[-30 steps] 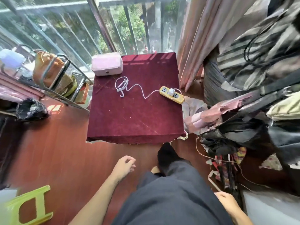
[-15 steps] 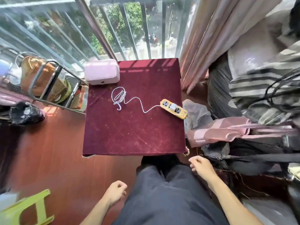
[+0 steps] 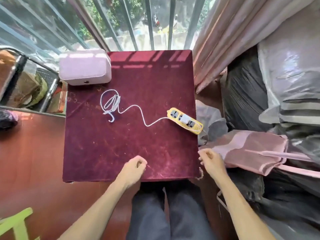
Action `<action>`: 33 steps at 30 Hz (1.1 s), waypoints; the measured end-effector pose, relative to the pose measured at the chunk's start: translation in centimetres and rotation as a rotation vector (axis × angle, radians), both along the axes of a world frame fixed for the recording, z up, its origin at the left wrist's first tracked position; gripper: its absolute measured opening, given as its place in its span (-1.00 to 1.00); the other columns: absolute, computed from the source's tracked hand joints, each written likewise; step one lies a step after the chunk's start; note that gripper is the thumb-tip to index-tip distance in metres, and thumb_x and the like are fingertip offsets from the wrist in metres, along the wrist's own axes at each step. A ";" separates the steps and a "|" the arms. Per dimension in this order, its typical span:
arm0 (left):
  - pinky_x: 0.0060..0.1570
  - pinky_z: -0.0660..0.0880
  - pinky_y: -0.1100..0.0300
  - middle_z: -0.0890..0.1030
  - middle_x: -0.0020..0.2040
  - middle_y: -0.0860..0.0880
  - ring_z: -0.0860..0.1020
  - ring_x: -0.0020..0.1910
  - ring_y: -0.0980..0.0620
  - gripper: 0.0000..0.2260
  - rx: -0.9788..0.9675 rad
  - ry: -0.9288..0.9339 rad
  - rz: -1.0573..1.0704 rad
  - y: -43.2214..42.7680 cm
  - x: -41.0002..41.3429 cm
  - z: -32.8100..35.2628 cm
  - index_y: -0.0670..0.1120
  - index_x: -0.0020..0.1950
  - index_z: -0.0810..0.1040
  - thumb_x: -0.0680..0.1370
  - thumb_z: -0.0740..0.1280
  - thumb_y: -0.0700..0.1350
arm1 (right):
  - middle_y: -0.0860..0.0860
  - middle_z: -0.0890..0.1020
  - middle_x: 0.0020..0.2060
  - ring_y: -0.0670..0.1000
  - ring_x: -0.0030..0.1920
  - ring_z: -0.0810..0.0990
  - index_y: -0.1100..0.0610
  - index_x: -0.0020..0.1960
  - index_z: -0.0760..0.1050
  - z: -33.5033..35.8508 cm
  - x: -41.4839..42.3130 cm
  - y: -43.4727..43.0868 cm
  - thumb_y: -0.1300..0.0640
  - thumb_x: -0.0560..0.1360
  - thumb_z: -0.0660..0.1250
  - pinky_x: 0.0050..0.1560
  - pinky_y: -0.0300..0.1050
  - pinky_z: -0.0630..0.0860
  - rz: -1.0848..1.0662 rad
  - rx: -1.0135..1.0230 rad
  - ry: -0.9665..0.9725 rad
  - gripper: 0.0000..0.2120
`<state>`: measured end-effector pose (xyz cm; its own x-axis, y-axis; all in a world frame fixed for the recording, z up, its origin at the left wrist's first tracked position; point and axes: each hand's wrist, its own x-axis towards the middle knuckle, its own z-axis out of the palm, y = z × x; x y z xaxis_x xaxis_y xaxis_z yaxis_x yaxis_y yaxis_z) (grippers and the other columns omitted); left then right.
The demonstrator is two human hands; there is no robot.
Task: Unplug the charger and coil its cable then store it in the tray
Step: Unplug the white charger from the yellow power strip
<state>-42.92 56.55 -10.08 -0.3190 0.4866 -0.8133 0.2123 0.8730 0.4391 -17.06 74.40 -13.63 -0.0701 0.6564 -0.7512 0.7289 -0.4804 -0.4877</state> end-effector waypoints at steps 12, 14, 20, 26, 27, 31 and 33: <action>0.26 0.42 -0.08 0.58 0.25 -0.11 0.52 0.19 -0.16 -0.70 0.468 0.443 -0.382 18.4 -2.0 -5.7 -0.07 0.38 0.55 0.67 0.23 -0.08 | -0.08 0.72 -0.12 0.01 -0.04 0.69 -0.07 -0.13 0.65 -2.3 -9.0 11.6 -0.40 0.52 0.10 0.10 0.05 0.57 0.154 0.089 0.038 -0.50; 0.28 0.44 -0.08 0.57 0.24 -0.16 0.53 0.22 -0.17 -0.70 0.395 0.322 -0.336 19.6 -2.5 -7.2 -0.06 0.41 0.51 0.70 0.18 -0.10 | 0.01 0.75 -0.05 0.04 -0.07 0.72 -0.03 -0.10 0.66 -2.7 -10.1 12.3 -0.38 0.59 0.04 0.19 0.12 0.58 0.213 0.023 0.025 -0.44; 0.19 0.54 -0.16 0.65 0.14 -0.19 0.62 0.10 -0.23 -0.40 0.189 0.167 -0.383 19.0 -2.8 -10.3 0.07 0.59 0.18 0.61 0.37 -0.07 | 0.10 0.79 -0.05 0.09 -0.02 0.75 -0.02 0.02 0.72 -2.9 -11.0 13.0 -0.42 0.60 -0.06 -0.03 0.00 0.53 0.323 -0.048 -0.063 -0.31; 0.18 0.51 -0.05 0.40 0.31 -0.14 0.45 0.23 -0.14 -0.22 0.375 0.506 -0.655 19.8 -1.4 -11.6 0.05 0.63 0.14 0.51 0.44 0.17 | -0.02 0.72 -0.10 0.09 -0.01 0.71 0.02 0.02 0.68 -3.0 -12.3 13.4 -0.41 0.59 0.06 0.05 0.05 0.58 0.549 0.011 -0.175 -0.39; 0.18 0.50 -0.03 0.39 0.31 -0.13 0.43 0.22 -0.13 -0.25 0.408 0.529 -0.677 20.0 -1.2 -12.0 0.06 0.61 0.19 0.51 0.41 0.22 | 0.03 0.72 -0.09 0.13 -0.01 0.72 0.08 0.03 0.68 -3.0 -12.5 13.6 -0.39 0.58 0.12 0.08 0.11 0.61 0.601 0.029 -0.197 -0.40; 0.16 0.52 -0.04 0.39 0.32 -0.10 0.41 0.18 -0.10 -0.34 0.491 0.508 -0.616 20.0 -1.3 -13.7 0.10 0.57 0.27 0.54 0.32 0.29 | 0.09 0.75 -0.07 0.10 -0.05 0.71 0.07 0.05 0.68 -2.9 -13.1 14.0 -0.29 0.49 0.33 0.03 0.16 0.64 0.804 0.077 -0.278 -0.56; 0.17 0.51 -0.03 0.39 0.34 -0.08 0.41 0.16 -0.08 -0.35 0.548 0.492 -0.564 19.4 -1.5 -14.6 0.14 0.56 0.30 0.52 0.33 0.31 | 0.00 0.72 -0.10 0.04 -0.08 0.69 0.00 0.03 0.63 -2.8 -13.4 14.1 -0.31 0.43 0.42 -0.01 0.13 0.65 0.853 0.071 -0.323 -0.59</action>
<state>-44.38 75.98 -24.66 -0.1666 0.9512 -0.2598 0.8142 0.2813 0.5079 -30.48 88.51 -16.46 -0.3462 0.5239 -0.7782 0.9289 0.3076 -0.2062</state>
